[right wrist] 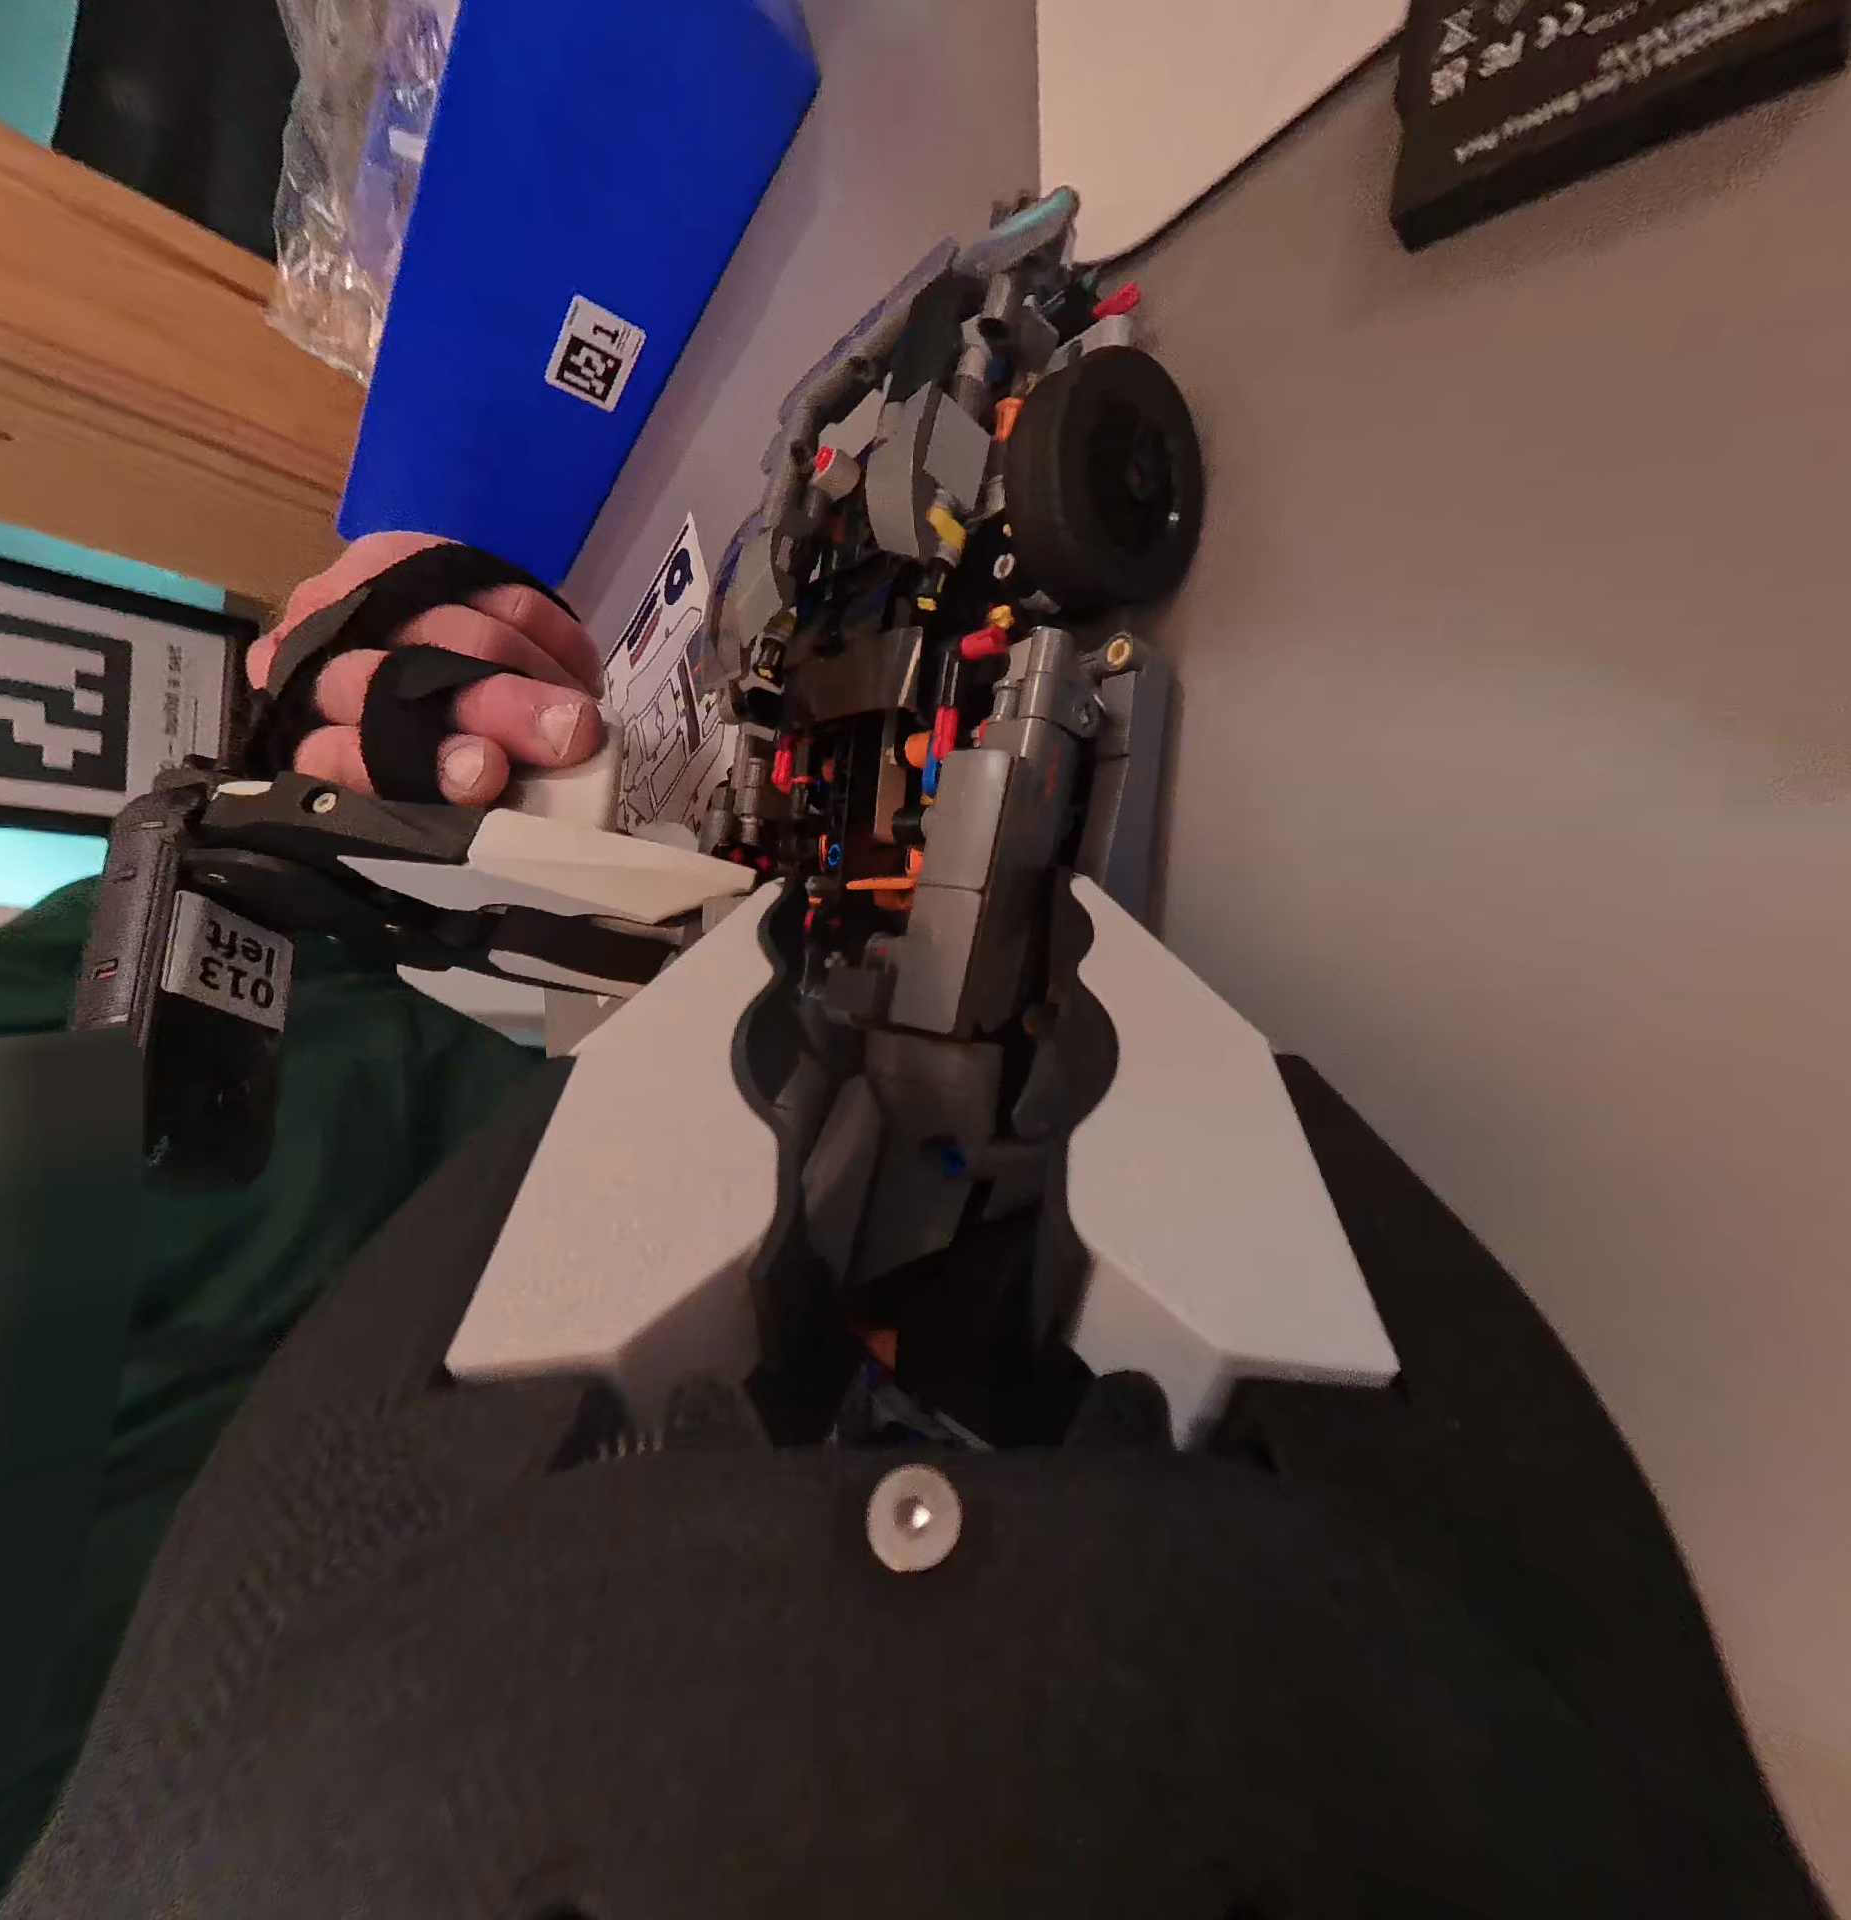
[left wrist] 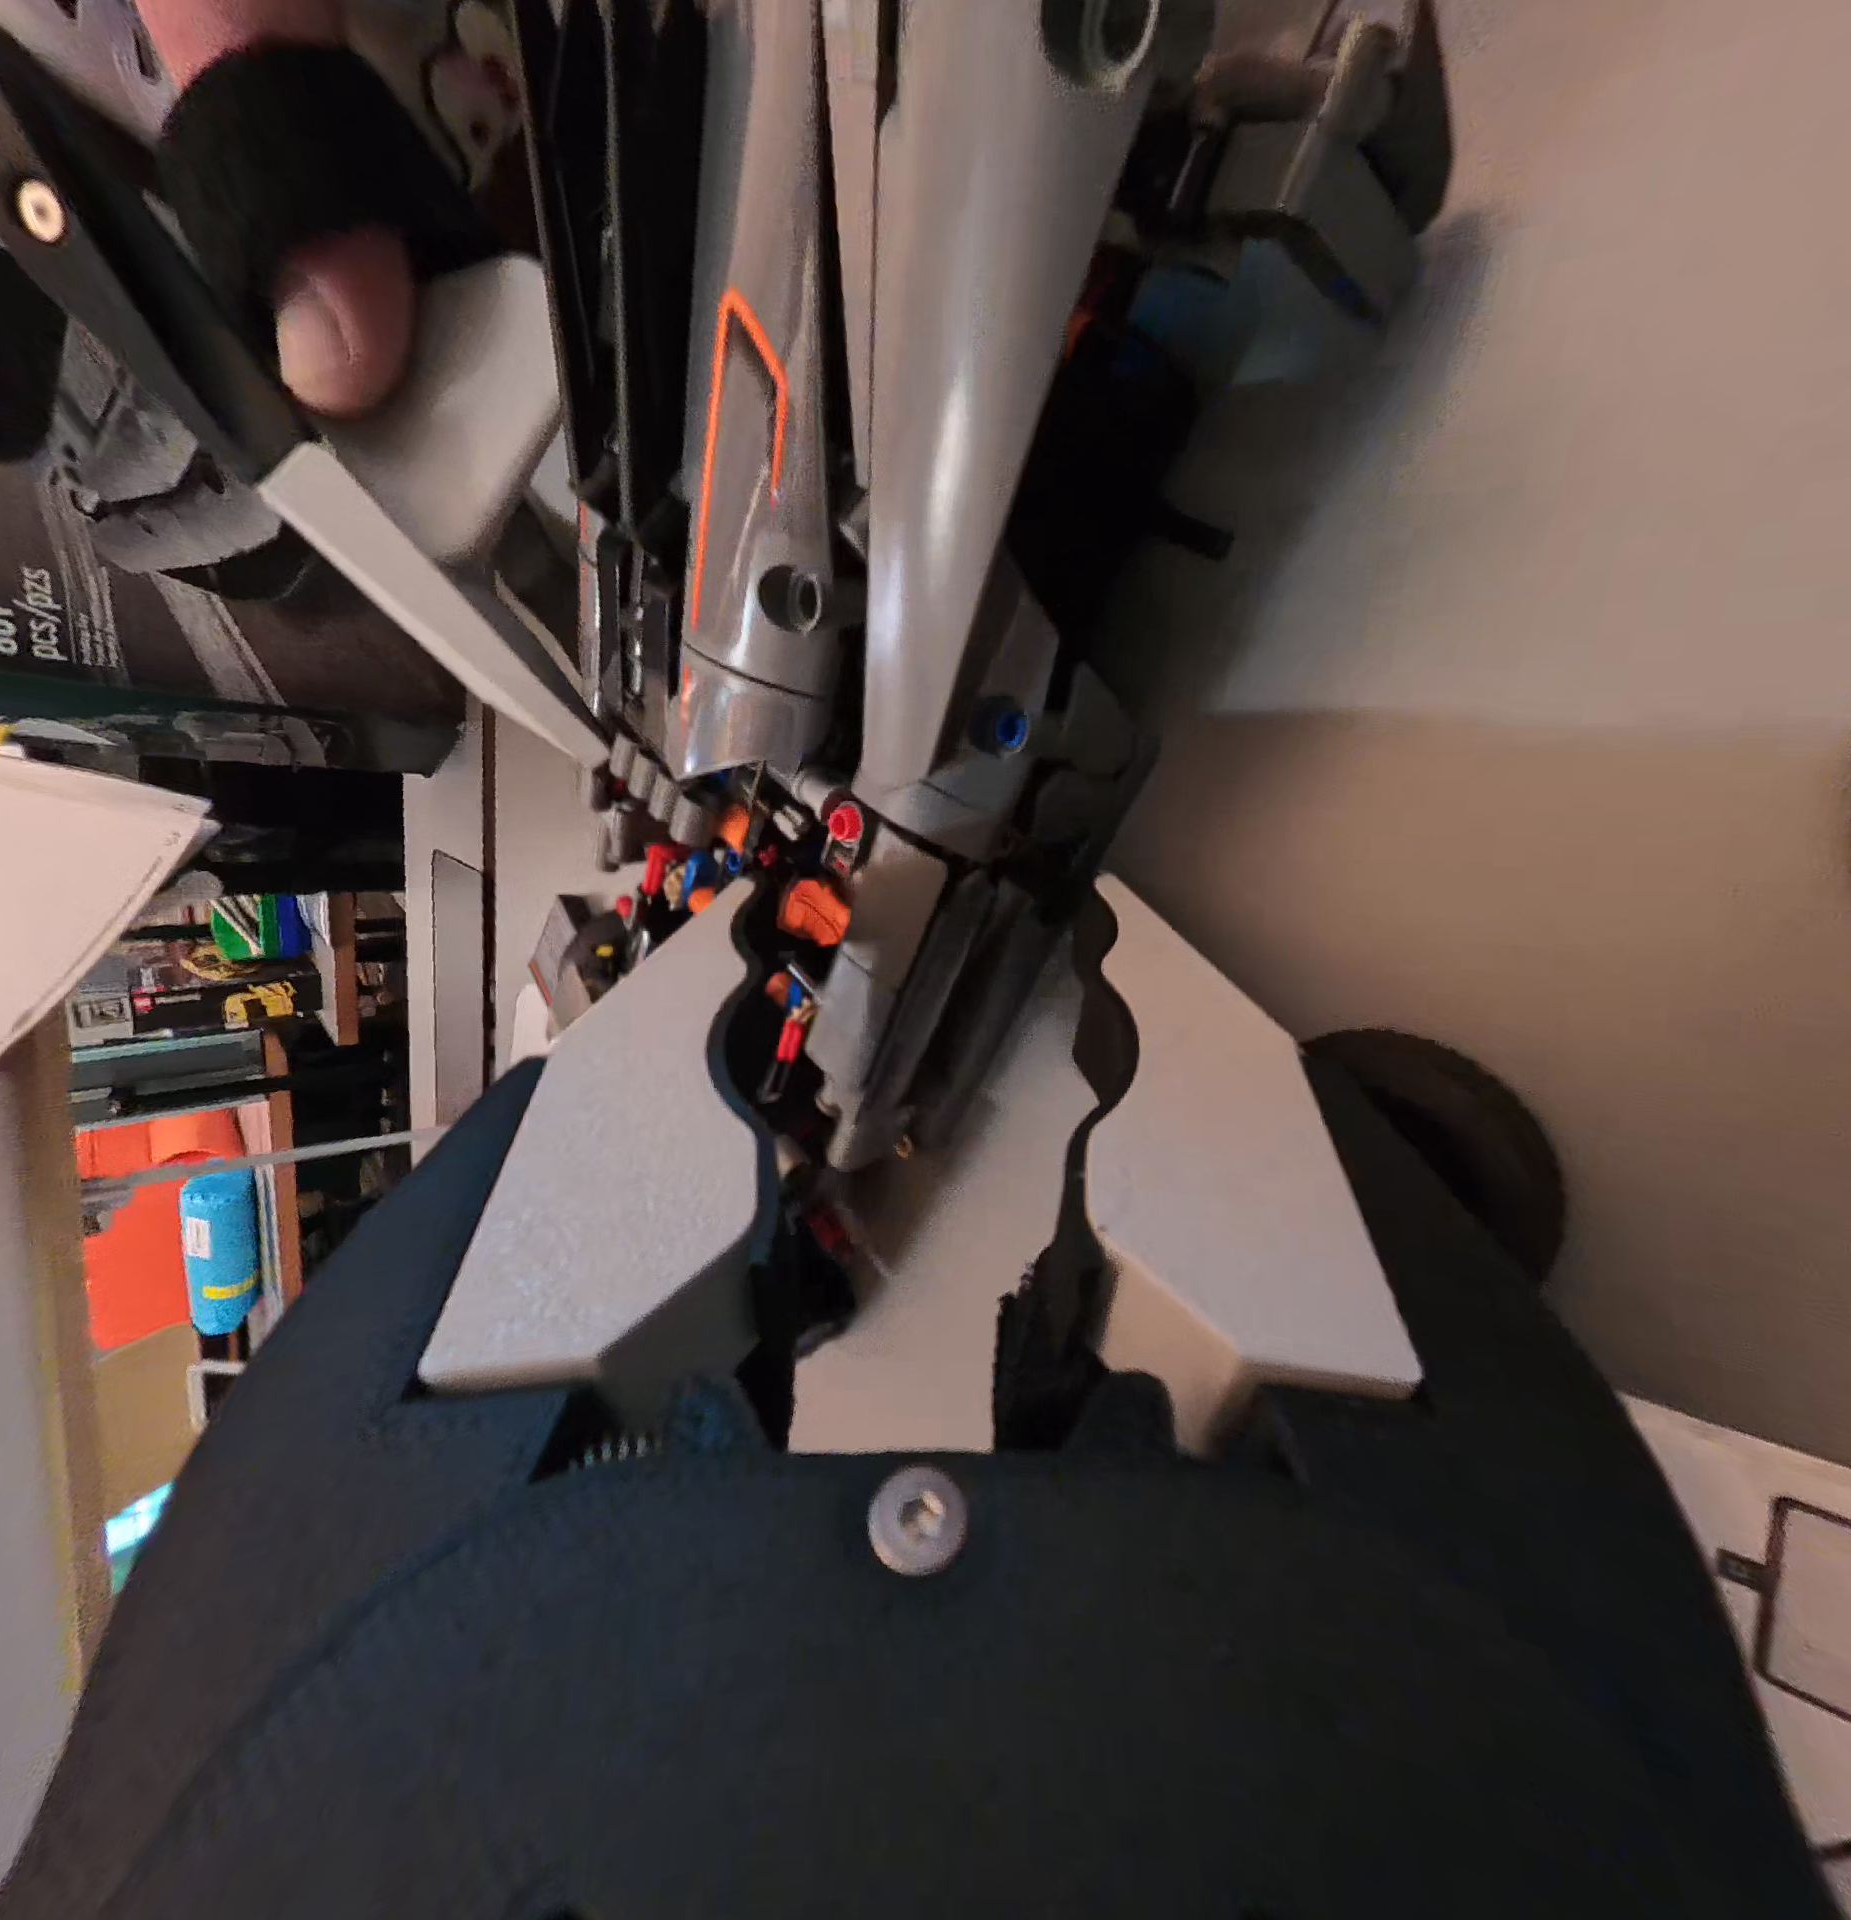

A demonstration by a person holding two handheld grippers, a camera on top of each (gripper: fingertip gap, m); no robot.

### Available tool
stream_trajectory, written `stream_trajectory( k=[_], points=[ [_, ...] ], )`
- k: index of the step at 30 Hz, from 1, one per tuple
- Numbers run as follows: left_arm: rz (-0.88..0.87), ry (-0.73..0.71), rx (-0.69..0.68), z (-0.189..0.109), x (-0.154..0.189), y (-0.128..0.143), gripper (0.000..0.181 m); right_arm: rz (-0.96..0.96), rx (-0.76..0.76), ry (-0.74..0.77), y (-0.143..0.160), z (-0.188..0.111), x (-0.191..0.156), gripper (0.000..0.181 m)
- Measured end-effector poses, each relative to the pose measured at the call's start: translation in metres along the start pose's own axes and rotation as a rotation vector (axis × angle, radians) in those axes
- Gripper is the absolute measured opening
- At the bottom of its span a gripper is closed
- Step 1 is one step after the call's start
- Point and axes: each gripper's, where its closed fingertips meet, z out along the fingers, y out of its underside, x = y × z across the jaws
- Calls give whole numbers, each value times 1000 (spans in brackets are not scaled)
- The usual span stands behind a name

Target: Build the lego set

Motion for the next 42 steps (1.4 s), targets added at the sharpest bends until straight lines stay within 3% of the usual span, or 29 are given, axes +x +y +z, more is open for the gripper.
stream_trajectory(
  k=[8,20,28,34,42],
  points=[
    [-102,-6,-82,0,-1,7,54,-124,-258,-45,-13,18,-1,49],
    [-233,-55,-223,-8,-5,29,53,-299,-461,-108,-39,55,-8,45],
    [-254,-68,-251,2,-9,21,53,-437,-545,-52,-47,64,-4,45],
    [-221,-38,-186,-5,-13,20,61,-465,-525,112,-42,35,2,55],
    [-331,-8,-63,-51,-29,44,65,-467,-369,416,-23,-39,-21,60]
  ],
)
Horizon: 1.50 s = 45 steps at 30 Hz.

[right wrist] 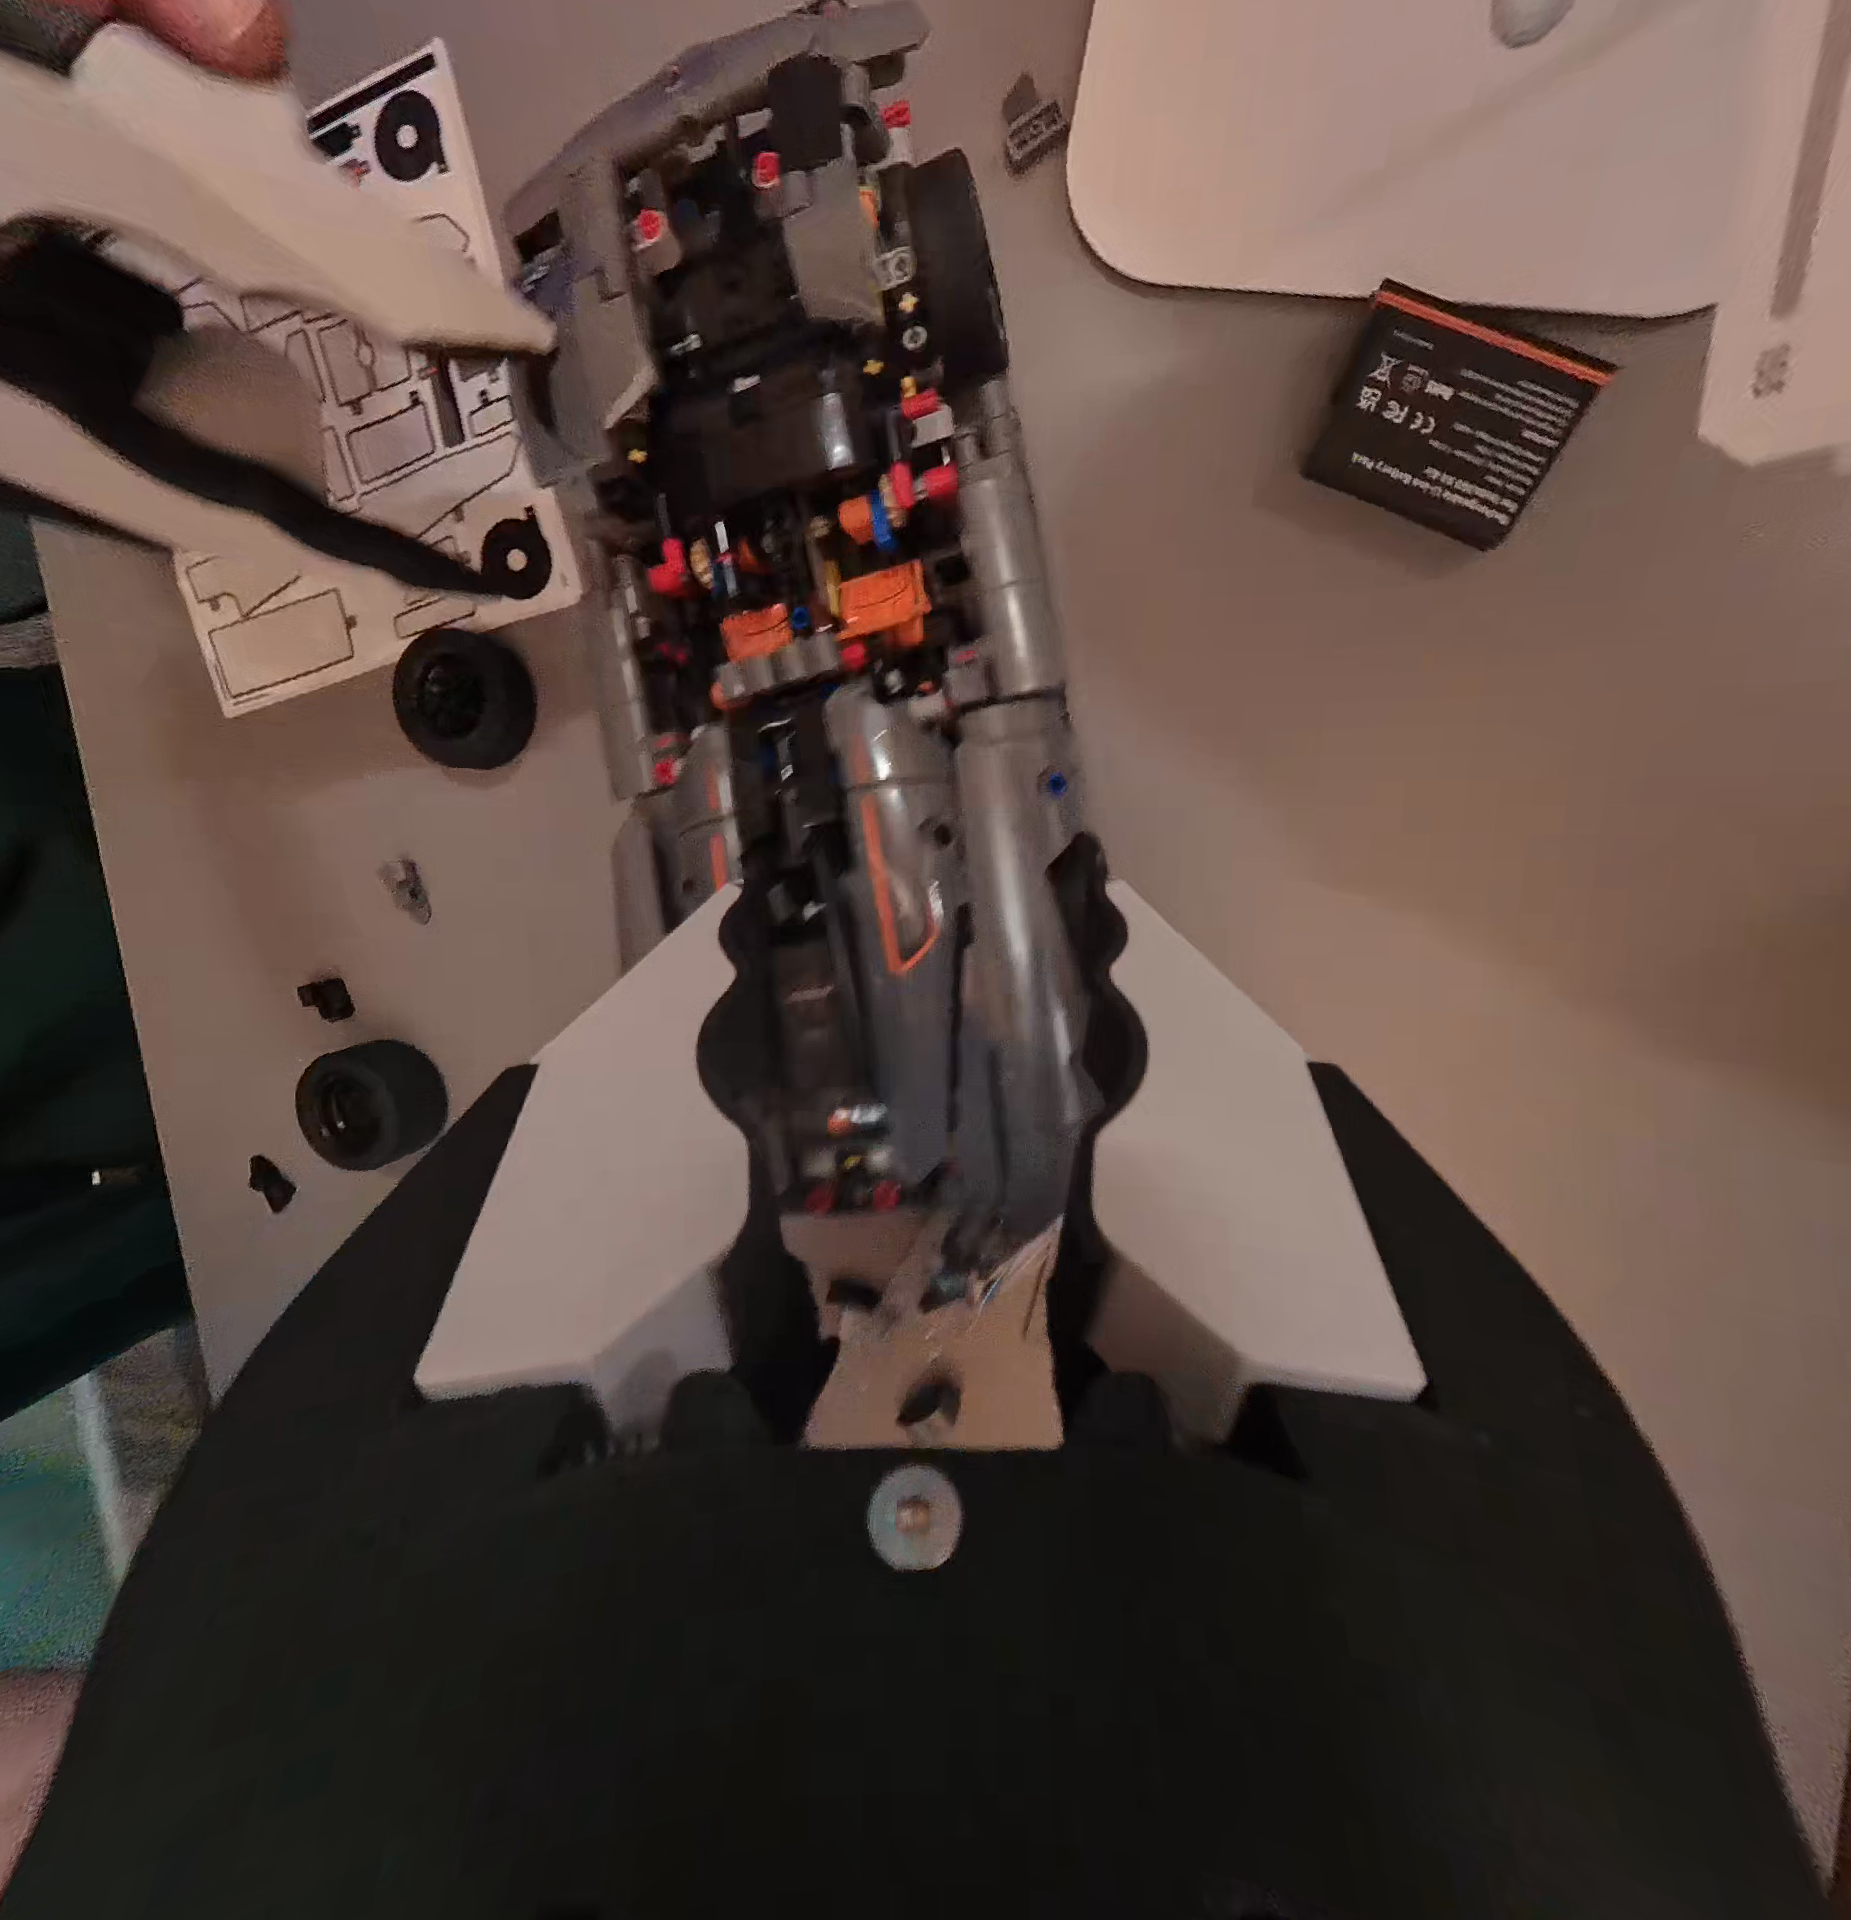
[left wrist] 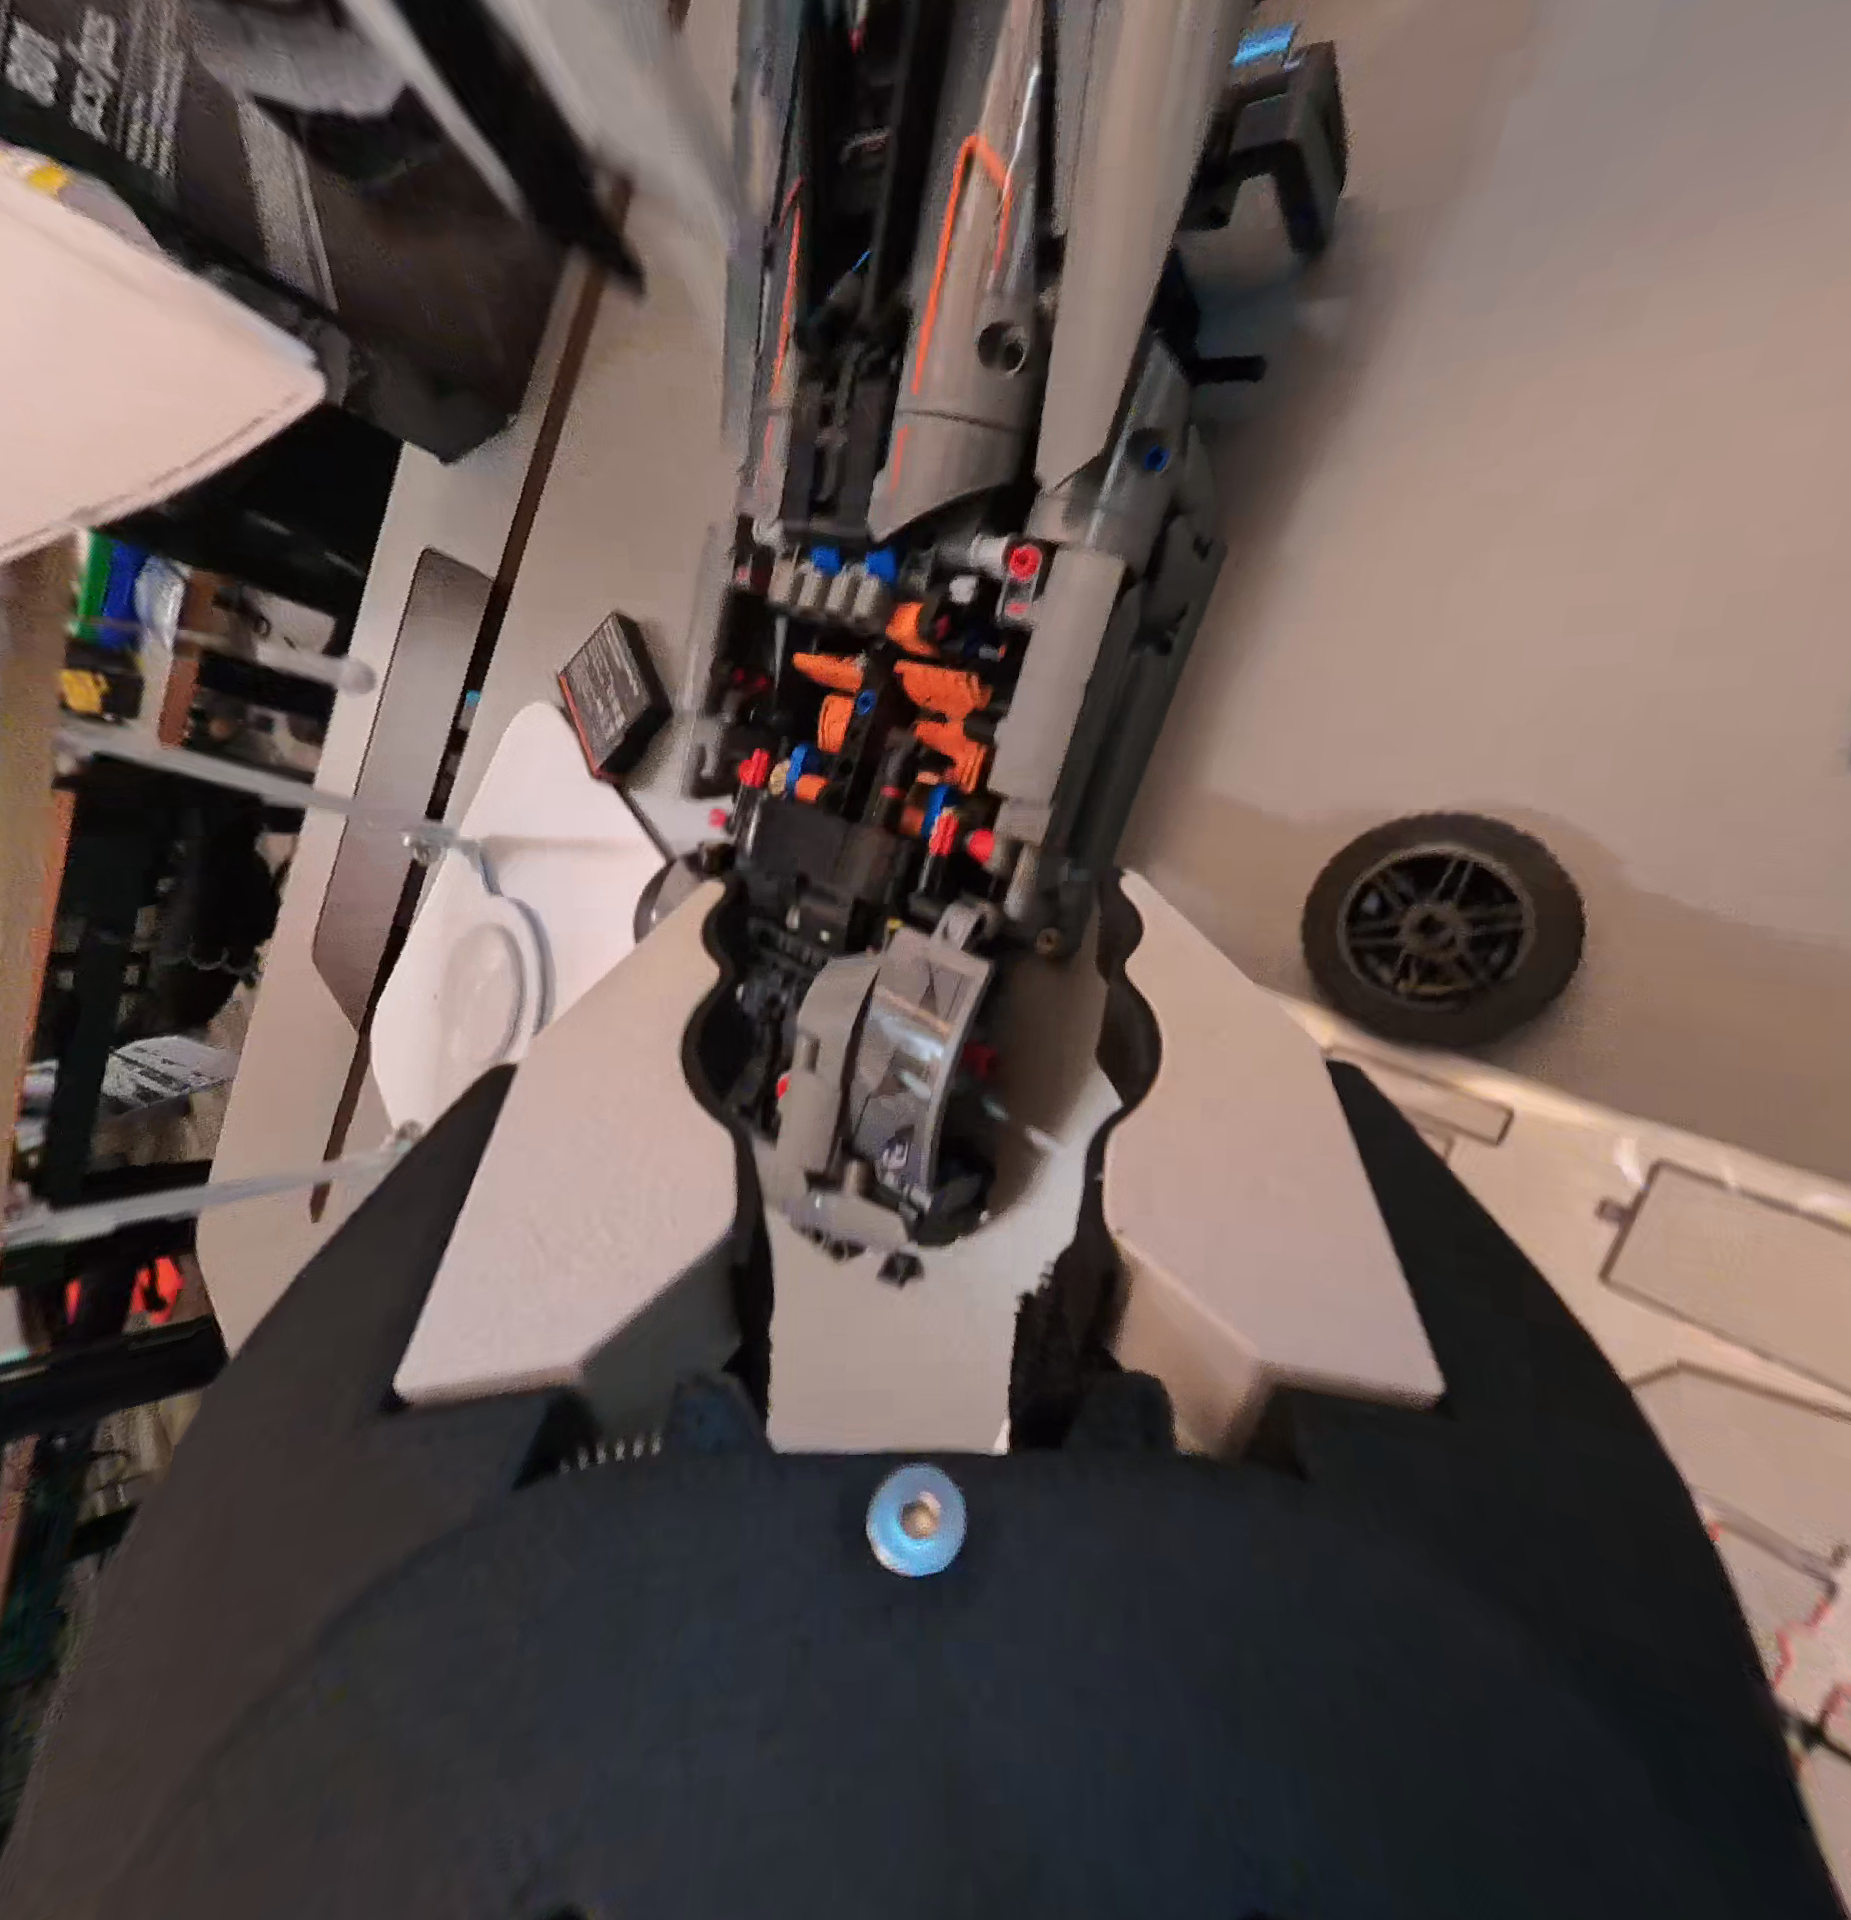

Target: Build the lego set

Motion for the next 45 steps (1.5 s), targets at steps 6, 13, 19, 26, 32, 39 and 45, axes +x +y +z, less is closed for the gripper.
stream_trajectory(
  k=[6,13,19,26,32,39,45],
  points=[
    [-77,35,-46,-12,-5,31,66,-147,130,236,27,-49,-83,60],
    [-55,164,51,-39,40,11,63,-188,60,201,98,10,-194,69],
    [-40,173,92,-52,63,6,63,-116,94,167,128,71,-210,62],
    [11,137,246,-67,98,-26,61,-46,182,163,129,74,-196,42],
    [185,135,285,-48,131,-62,64,67,420,-144,103,47,-210,41],
    [313,80,432,-47,141,-103,25,85,452,-419,86,32,-229,42],
    [258,11,495,-59,121,-109,53,86,432,-497,82,24,-231,41]
  ],
)
